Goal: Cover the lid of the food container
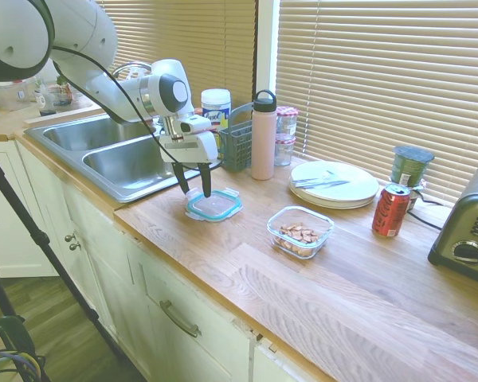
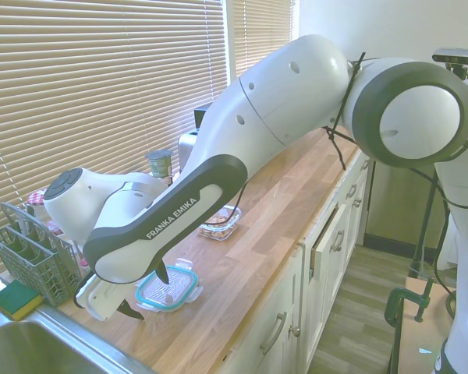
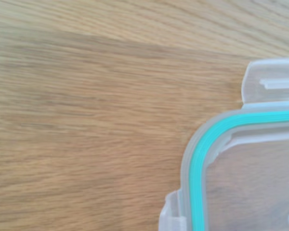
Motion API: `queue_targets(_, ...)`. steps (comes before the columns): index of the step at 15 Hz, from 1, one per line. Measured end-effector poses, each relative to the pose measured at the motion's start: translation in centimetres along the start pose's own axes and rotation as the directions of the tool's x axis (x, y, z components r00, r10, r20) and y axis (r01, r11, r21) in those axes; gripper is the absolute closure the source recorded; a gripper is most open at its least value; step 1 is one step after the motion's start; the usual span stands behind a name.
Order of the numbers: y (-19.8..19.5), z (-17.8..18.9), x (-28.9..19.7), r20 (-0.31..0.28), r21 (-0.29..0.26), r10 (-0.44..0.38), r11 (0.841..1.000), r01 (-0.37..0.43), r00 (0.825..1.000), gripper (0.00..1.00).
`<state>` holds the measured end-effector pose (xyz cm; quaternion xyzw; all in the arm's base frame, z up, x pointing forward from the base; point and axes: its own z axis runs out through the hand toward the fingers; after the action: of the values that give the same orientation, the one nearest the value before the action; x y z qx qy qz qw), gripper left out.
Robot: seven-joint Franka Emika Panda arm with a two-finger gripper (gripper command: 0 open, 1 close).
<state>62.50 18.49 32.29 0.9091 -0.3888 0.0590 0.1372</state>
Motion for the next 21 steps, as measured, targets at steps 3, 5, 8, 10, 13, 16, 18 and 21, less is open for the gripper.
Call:
queue_targets(3, -0.2, 0.1, 0.4, -0.004, 0.000, 0.004, 1.000, -0.004, 1.000, 0.00)
queue_targets(5, -0.1, 0.3, 0.8, -0.006, -0.002, 0.010, 1.000, -0.010, 1.000, 0.00)
queue_targets(8, 0.1, 0.4, 1.2, -0.007, -0.004, 0.017, 1.000, -0.017, 1.000, 0.00)
queue_targets(10, 0.2, 0.5, 1.4, -0.008, -0.006, 0.020, 1.000, -0.020, 1.000, 0.00)
queue_targets(13, 0.3, 0.6, 1.7, -0.009, -0.007, 0.024, 1.000, -0.025, 1.000, 1.00)
queue_targets(16, 0.3, 0.6, 1.7, -0.009, -0.008, 0.024, 1.000, -0.024, 1.000, 1.00)
queue_targets(18, 0.4, 0.7, 1.9, -0.010, -0.010, 0.024, 1.000, -0.024, 1.000, 1.00)
queue_targets(21, 0.5, 0.9, 2.0, -0.012, -0.015, 0.023, 1.000, -0.024, 1.000, 1.00)
